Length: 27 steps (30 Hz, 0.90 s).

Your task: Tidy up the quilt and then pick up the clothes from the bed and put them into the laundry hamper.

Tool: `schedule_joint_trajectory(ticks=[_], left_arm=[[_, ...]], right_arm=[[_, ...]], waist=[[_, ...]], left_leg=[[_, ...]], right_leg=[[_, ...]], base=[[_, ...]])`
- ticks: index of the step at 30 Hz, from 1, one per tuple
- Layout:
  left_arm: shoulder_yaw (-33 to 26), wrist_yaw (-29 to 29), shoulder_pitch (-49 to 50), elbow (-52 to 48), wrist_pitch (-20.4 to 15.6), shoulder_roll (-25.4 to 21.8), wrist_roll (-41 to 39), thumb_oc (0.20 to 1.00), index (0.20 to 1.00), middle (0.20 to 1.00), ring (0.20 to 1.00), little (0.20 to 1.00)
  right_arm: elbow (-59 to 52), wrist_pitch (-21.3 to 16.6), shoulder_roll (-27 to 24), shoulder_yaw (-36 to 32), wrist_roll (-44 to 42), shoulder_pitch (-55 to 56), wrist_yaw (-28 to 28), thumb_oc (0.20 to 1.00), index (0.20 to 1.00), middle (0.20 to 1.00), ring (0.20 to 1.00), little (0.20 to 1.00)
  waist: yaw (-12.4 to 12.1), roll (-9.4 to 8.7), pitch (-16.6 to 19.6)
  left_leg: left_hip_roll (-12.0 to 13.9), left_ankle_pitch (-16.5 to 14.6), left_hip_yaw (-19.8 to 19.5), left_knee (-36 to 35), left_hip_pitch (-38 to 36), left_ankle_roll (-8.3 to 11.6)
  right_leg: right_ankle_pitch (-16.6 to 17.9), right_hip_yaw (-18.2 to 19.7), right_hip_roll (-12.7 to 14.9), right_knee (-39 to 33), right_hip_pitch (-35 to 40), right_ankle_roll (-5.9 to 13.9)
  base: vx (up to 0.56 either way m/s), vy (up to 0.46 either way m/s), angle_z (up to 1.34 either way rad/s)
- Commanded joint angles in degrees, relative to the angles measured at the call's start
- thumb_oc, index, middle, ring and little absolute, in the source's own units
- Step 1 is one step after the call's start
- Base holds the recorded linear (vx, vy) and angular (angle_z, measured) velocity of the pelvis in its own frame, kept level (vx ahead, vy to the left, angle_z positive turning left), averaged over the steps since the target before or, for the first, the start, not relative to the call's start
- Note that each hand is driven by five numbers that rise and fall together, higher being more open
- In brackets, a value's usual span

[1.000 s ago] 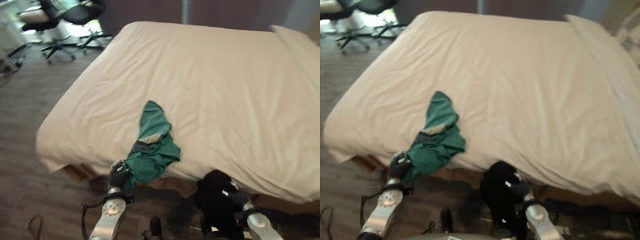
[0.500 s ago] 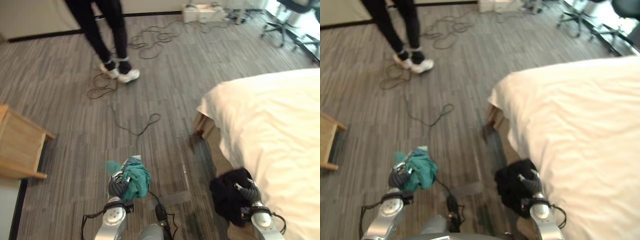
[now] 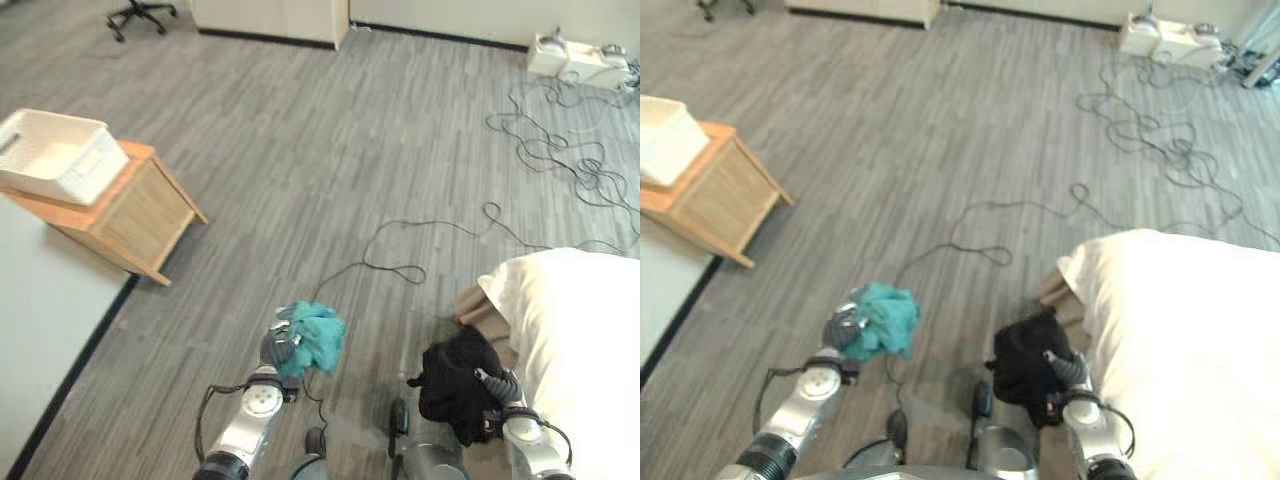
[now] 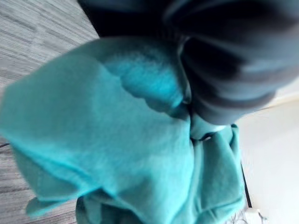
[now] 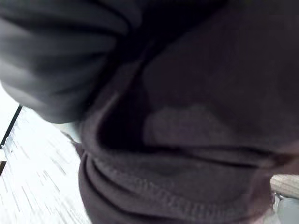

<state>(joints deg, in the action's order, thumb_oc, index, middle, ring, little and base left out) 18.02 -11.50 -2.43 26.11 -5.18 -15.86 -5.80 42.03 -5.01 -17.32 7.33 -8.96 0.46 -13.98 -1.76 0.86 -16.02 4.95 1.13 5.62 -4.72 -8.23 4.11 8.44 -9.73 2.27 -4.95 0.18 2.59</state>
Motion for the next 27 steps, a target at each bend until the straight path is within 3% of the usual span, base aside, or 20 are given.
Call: schedule_joint_trajectory(ticks=[1, 4, 6, 7, 8, 9, 10, 11, 12, 13, 14, 17, 19, 20, 22, 23, 24, 25, 26, 27], left_arm=[[2.1, -0.5, -1.7, -0.7, -4.2, -0.5, 1.9, 0.200, 0.200, 0.200, 0.200, 0.200], [1.3, -0.6, -1.5, -0.9, -4.6, -0.6, 0.6, 0.200, 0.200, 0.200, 0.200, 0.200], [1.0, -0.7, -1.9, -1.3, -4.7, -0.8, 0.0, 0.200, 0.200, 0.200, 0.200, 0.200], [0.9, -0.9, -2.0, -1.4, -4.6, -0.7, -0.2, 0.200, 0.200, 0.200, 0.200, 0.200], [0.8, -1.2, -1.5, -1.6, -4.5, -0.7, -0.1, 0.200, 0.200, 0.200, 0.200, 0.200], [0.8, -1.2, -1.5, -1.6, -4.5, -0.8, -0.1, 0.200, 0.200, 0.200, 0.200, 0.200], [0.4, -1.4, -0.4, -1.6, -4.3, -0.8, 0.4, 0.200, 0.200, 0.200, 0.200, 0.200], [0.4, -1.5, -0.3, -1.6, -4.3, -0.8, 0.4, 0.200, 0.200, 0.200, 0.200, 0.200], [0.2, -1.5, 0.3, -1.4, -4.3, -0.8, 1.0, 0.200, 0.200, 0.200, 0.200, 0.200], [0.2, -1.7, 0.8, -1.0, -4.0, -0.8, 1.9, 0.200, 0.200, 0.200, 0.200, 0.200], [0.3, -1.4, 1.0, -0.7, -3.9, -0.8, 2.5, 0.200, 0.200, 0.200, 0.200, 0.200], [-0.1, -1.5, 1.6, -0.1, -3.9, -0.9, 2.7, 0.200, 0.200, 0.200, 0.200, 0.200], [-1.4, -1.4, 3.1, -0.3, -3.8, -0.8, 1.6, 0.200, 0.200, 0.200, 0.200, 0.200], [-1.6, -1.5, 3.4, -0.3, -3.7, -0.9, 1.1, 0.200, 0.200, 0.200, 0.200, 0.200], [-1.0, -1.3, 3.7, 0.2, -3.7, -0.8, 0.4, 0.200, 0.200, 0.200, 0.200, 0.200], [-1.0, -1.3, 3.7, 0.2, -3.7, -0.8, 0.4, 0.200, 0.200, 0.200, 0.200, 0.200], [-0.3, -1.2, 3.0, 0.2, -3.1, -1.0, 0.5, 0.200, 0.200, 0.200, 0.200, 0.200], [0.1, -1.6, 2.5, -0.3, -2.9, -1.7, 0.9, 0.200, 0.200, 0.200, 0.200, 0.200], [0.4, -1.6, 2.0, -0.4, -3.0, -1.7, 1.1, 0.200, 0.200, 0.200, 0.200, 0.200], [0.3, -1.6, 2.0, -0.4, -3.0, -1.7, 1.1, 0.200, 0.200, 0.200, 0.200, 0.200]], right_arm=[[-2.3, -3.8, -3.2, -0.7, 0.9, -0.7, -0.8, 0.200, 0.200, 0.200, 0.200, 0.200], [-4.3, -4.1, -4.4, -1.0, 2.8, -1.0, -1.6, 0.200, 0.200, 0.200, 0.200, 0.200], [-7.8, -4.2, -5.8, -1.0, 4.4, -1.5, -2.2, 0.200, 0.200, 0.200, 0.200, 0.200], [-9.0, -4.0, -6.6, -0.7, 5.1, -1.7, -2.3, 0.200, 0.200, 0.200, 0.200, 0.200], [-9.7, -3.4, -7.6, -0.3, 6.5, -2.0, -2.4, 0.200, 0.200, 0.200, 0.200, 0.200], [-9.8, -3.4, -7.6, -0.3, 6.5, -2.0, -2.4, 0.200, 0.200, 0.200, 0.200, 0.200], [-10.5, -2.6, -8.3, 0.4, 7.5, -1.9, -2.0, 0.200, 0.200, 0.200, 0.200, 0.200], [-10.5, -2.6, -8.3, 0.4, 7.5, -1.8, -2.0, 0.200, 0.200, 0.200, 0.200, 0.200], [-10.4, -2.4, -8.5, 0.7, 8.1, -1.8, -1.9, 0.200, 0.200, 0.200, 0.200, 0.200], [-9.5, -2.5, -8.7, 1.4, 8.4, -1.9, -2.0, 0.200, 0.200, 0.200, 0.200, 0.200], [-9.0, -2.2, -8.7, 1.6, 8.6, -2.3, -1.8, 0.200, 0.200, 0.200, 0.200, 0.200], [-10.2, -1.8, -9.1, 2.3, 9.2, -2.9, -1.4, 0.200, 0.200, 0.200, 0.200, 0.200], [-14.0, -1.6, -7.9, 3.1, 10.6, -1.8, 0.0, 0.200, 0.200, 0.200, 0.200, 0.200], [-14.5, -1.9, -7.0, 3.6, 10.7, -1.4, 0.0, 0.200, 0.200, 0.200, 0.200, 0.200], [-16.3, -1.7, -5.3, 3.8, 11.3, 0.7, 0.7, 0.200, 0.200, 0.200, 0.200, 0.200], [-16.3, -1.7, -5.3, 3.7, 11.3, 0.7, 0.7, 0.200, 0.200, 0.200, 0.200, 0.200], [-17.0, -1.3, -5.0, 4.0, 12.4, 1.2, 1.3, 0.200, 0.200, 0.200, 0.200, 0.200], [-18.7, -1.4, -5.3, 4.0, 12.6, 1.1, 1.3, 0.200, 0.200, 0.200, 0.200, 0.200], [-20.1, -1.6, -5.7, 4.0, 12.7, 1.7, 1.5, 0.200, 0.200, 0.200, 0.200, 0.200], [-20.1, -1.6, -5.7, 4.0, 12.7, 1.7, 1.6, 0.200, 0.200, 0.200, 0.200, 0.200]], waist=[[-1.8, -0.25, 5.9], [-2.1, -0.79, 5.0], [-2.8, -0.83, 3.2], [-3.4, -0.89, 2.1], [-4.0, -1.39, 1.2], [-4.1, -1.32, 1.3], [-4.8, -1.42, 1.8], [-5.0, -1.56, 1.9], [-5.4, -1.25, 2.4], [-6.2, -0.86, 3.0], [-6.5, -0.37, 3.5], [-7.2, -0.96, 4.0], [-8.6, -1.62, 5.1], [-9.6, -2.75, 5.6], [-9.8, -4.87, 5.0], [-10.0, -4.75, 5.2], [-8.5, -4.34, 4.2], [-5.5, -1.66, 2.8], [-3.9, -0.68, 1.8], [-3.7, -0.59, 1.8]], left_leg=[[-4.5, -3.0, -3.0, -0.3, 3.4, -0.53], [-3.5, -4.2, -2.6, 6.9, 4.3, 0.92], [-1.7, 0.1, -2.5, 20.1, 10.8, 2.77], [-1.5, 2.6, -2.3, 25.0, 13.6, 2.71], [-2.0, 2.3, -1.2, 30.6, 18.5, 1.58], [-1.9, 2.1, -1.2, 31.0, 18.7, 1.55], [-3.0, -0.3, 1.7, 26.2, 22.1, 0.22], [-3.1, -0.4, 2.0, 26.1, 21.9, 0.14], [-3.4, -1.3, 3.3, 21.4, 22.3, -0.46], [-4.0, 1.8, 6.0, 13.8, 21.7, -0.05], [-3.7, 2.8, 7.7, 9.4, 22.5, 0.08], [-4.0, 3.6, 11.8, 1.1, 23.7, -0.31], [-4.3, 5.1, 11.0, 0.4, 23.4, -1.69], [-5.4, 6.7, 9.4, 0.6, 22.7, -2.78], [-7.7, 5.6, 8.2, 1.2, 19.8, -4.92], [-7.5, 5.7, 8.3, 1.2, 19.9, -4.89], [-7.8, 3.4, 7.2, 0.6, 14.5, -5.67], [-6.9, 0.2, 4.8, -0.3, 8.5, -6.95], [-6.6, -1.1, 3.4, -0.3, 6.6, -6.67], [-6.6, -1.1, 3.2, -0.3, 6.7, -6.65]], right_leg=[[-14.2, -4.7, 0.9, 5.1, 5.3, 4.08], [-14.3, -4.1, 0.4, 3.1, 6.9, 3.12], [-14.2, -3.6, 0.0, 1.8, 8.6, 1.79], [-14.5, -3.5, 0.2, 1.3, 9.4, 1.16], [-15.1, -3.0, 0.2, 0.4, 10.9, 0.74], [-15.1, -2.9, 0.1, 0.4, 10.8, 0.75], [-16.9, -2.2, -0.2, 0.0, 12.3, 1.07], [-17.0, -1.9, 0.0, 0.0, 12.3, 1.15], [-17.9, -1.8, -0.5, 0.0, 12.7, 1.52], [-19.1, -1.3, -1.0, 0.0, 14.0, 2.03], [-19.9, -1.4, -1.7, 0.0, 14.9, 2.22], [-21.2, -1.5, -1.4, 0.0, 17.3, 3.16], [-21.8, -0.3, -1.3, 2.9, 19.3, 3.92], [-20.3, 0.3, -0.7, 5.8, 19.8, 4.88], [-11.7, 1.5, 1.2, 17.9, 16.9, 9.80], [-11.5, 1.7, 1.0, 17.9, 16.7, 9.76], [0.3, 0.2, 3.3, 32.9, 11.1, 12.41], [-1.5, -0.1, 3.9, 43.9, 1.9, 11.97], [-5.4, -0.9, 3.7, 43.6, -1.9, 10.78], [-5.3, -1.1, 3.7, 43.5, -1.9, 10.74]], base=[[0.16, -0.216, 0.17], [0.12, -0.179, 0.14], [0.09, -0.162, 0.03], [0.21, -0.231, -0.16], [0.18, -0.152, -0.34], [0.39, -0.118, -0.54], [0.26, -0.011, -0.47], [0.40, 0.000, -0.50], [0.40, 0.041, -0.52], [0.55, 0.056, -0.42], [0.41, 0.043, -0.24], [0.52, 0.065, -0.14], [0.89, 0.122, -0.88], [0.77, 0.132, -0.83], [0.58, 0.143, -0.22], [0.64, 0.180, 0.11], [0.96, 0.353, 0.21], [1.17, 0.380, 0.48], [0.72, 0.264, 0.57], [0.68, -0.018, 0.79]])
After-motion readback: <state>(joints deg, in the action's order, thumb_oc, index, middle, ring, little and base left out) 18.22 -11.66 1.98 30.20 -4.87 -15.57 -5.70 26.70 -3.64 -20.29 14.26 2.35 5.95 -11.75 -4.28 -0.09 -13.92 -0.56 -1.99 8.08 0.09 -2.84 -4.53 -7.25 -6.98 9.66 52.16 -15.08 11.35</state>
